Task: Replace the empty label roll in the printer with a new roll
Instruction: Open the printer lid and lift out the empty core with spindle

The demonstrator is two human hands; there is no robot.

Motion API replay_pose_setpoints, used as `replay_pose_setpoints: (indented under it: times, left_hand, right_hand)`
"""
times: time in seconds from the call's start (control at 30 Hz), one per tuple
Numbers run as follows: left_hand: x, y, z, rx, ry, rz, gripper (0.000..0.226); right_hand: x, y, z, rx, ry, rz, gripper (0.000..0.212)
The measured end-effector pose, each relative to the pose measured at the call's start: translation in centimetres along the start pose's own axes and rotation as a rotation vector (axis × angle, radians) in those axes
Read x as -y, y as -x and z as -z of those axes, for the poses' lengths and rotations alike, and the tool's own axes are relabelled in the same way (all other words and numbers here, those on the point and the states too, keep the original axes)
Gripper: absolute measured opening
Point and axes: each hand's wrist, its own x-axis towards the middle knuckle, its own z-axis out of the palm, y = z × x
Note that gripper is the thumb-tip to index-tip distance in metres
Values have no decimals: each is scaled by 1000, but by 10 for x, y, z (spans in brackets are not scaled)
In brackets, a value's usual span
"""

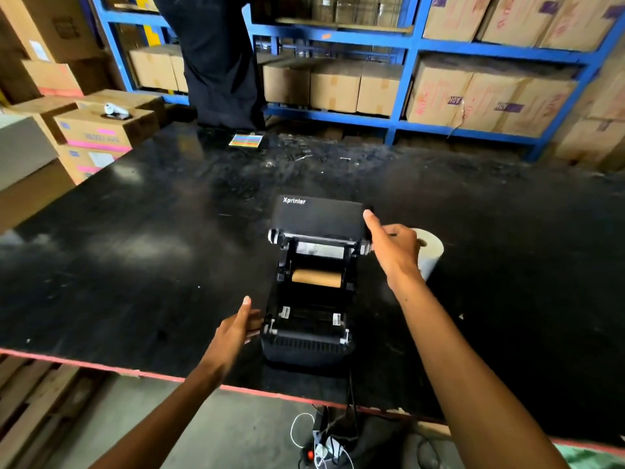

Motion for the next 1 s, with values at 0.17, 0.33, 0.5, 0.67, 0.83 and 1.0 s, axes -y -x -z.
replay_pose_setpoints:
  times: [0.17, 0.33, 0.5, 0.67, 0.83, 1.0]
  left_hand:
    - [-11, -16, 7, -4, -124, -17, 59]
    - [-30, -30, -7, -105, -203, -165, 41]
    - [-40, -57, -23, -72, -446, -287, 60]
    - [-41, -80, -44, -74, -761, -265, 51]
    - [-52, -65, -50, -108, -480, -376, 49]
    - [-90, -27, -76, -133, -182, -545, 43]
  right_hand:
    - [-1, -21, -7, 7, -156, 61, 32]
    - [-15, -36, -16, 144, -171, 91, 24]
    - [-53, -15, -21, 170, 57, 152, 59]
    - [-108, 22, -36, 385, 603, 153, 72]
    - [-108, 29, -35, 355, 351, 177, 53]
    - [-91, 31, -12, 134, -129, 146, 33]
